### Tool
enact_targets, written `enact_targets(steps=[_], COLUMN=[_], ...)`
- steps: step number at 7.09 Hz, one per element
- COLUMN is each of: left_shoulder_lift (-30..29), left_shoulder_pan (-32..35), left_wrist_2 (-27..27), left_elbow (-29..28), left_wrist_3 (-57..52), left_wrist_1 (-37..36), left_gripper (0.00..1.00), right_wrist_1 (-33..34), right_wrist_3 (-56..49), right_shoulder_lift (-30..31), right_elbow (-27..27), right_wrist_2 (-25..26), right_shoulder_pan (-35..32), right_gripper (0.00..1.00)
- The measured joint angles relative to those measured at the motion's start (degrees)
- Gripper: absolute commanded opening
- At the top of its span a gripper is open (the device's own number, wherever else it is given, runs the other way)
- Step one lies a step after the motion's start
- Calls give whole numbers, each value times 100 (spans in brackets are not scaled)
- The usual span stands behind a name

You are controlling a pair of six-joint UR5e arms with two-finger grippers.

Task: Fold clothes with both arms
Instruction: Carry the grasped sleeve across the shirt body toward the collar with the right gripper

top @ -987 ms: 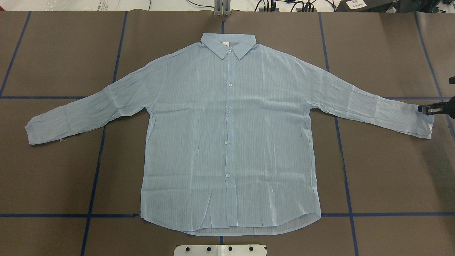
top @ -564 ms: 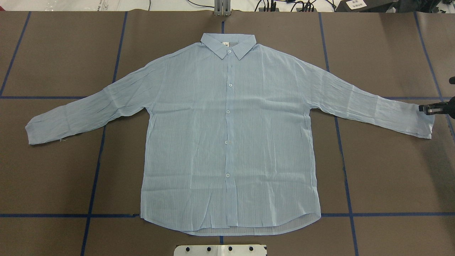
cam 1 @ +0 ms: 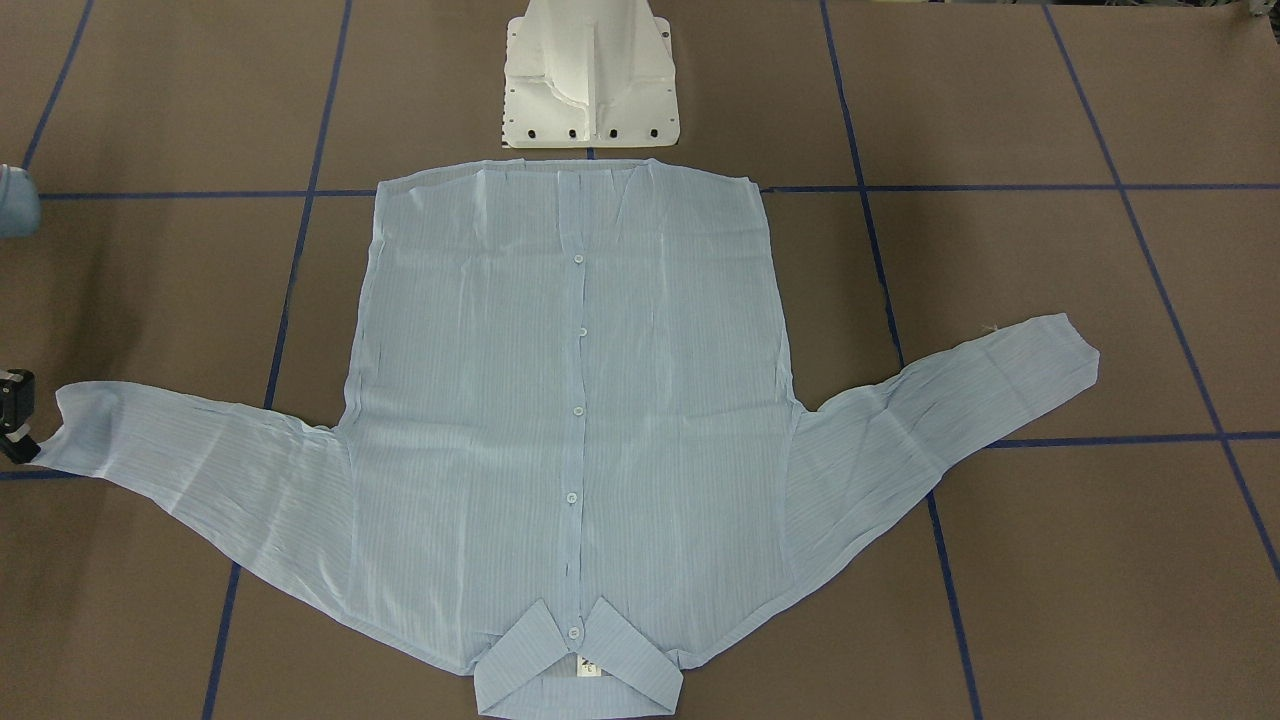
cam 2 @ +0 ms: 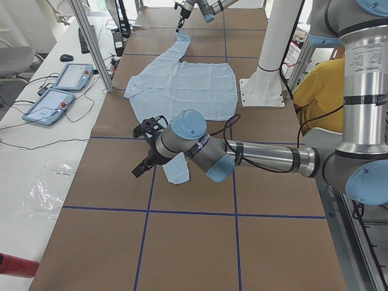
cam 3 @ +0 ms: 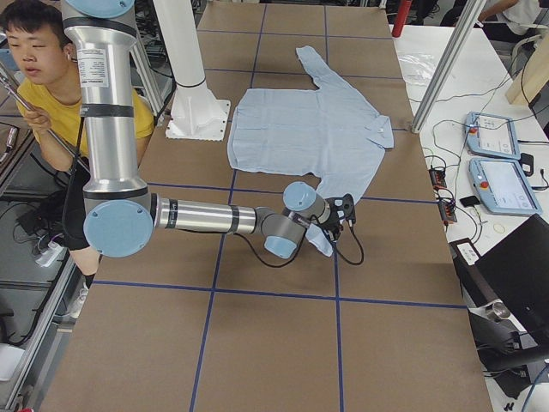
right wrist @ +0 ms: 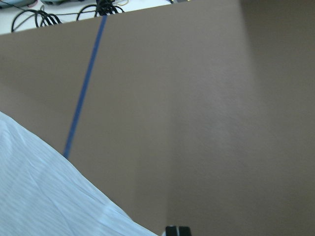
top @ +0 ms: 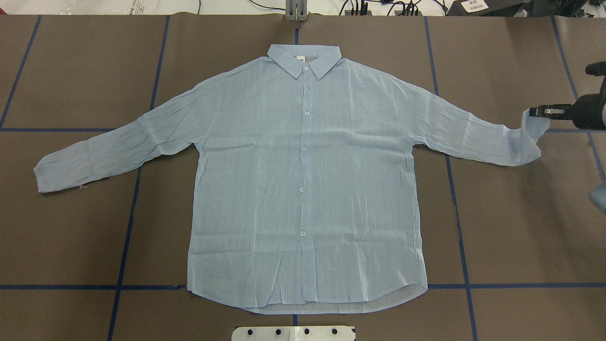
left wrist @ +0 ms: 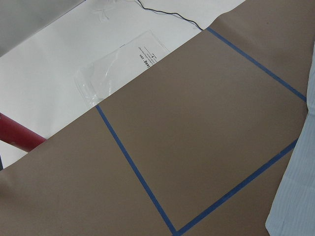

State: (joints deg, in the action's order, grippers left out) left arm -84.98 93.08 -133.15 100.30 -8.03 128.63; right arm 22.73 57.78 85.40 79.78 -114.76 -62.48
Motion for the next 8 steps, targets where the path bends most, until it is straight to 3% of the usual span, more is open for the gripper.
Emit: enact_targets(steps=[2,4,6,8], left_shoulder_lift=[-3,-8,-10,-9], left_shoulder_pan=[0,0,-3,-2], left_wrist_2=[0,0,0,2], left_elbow=[-91,-110,-125,-141], left_wrist_3=[42,122,141,143], left_wrist_1=[149,190,196,197], left_gripper=[100,100,100,100], right_wrist_1=[866,2504,4182,4687], right_wrist_3=[1023,2164,3010,3374], right_shoulder_lift=[-792,-1963,-3267,-4270], right_elbow=[318,548,542,161], right_wrist_2=[659,2077,3071,3733], right_shoulder_pan=[508,1454,2147,2627], right_gripper=[0,0,0,0])
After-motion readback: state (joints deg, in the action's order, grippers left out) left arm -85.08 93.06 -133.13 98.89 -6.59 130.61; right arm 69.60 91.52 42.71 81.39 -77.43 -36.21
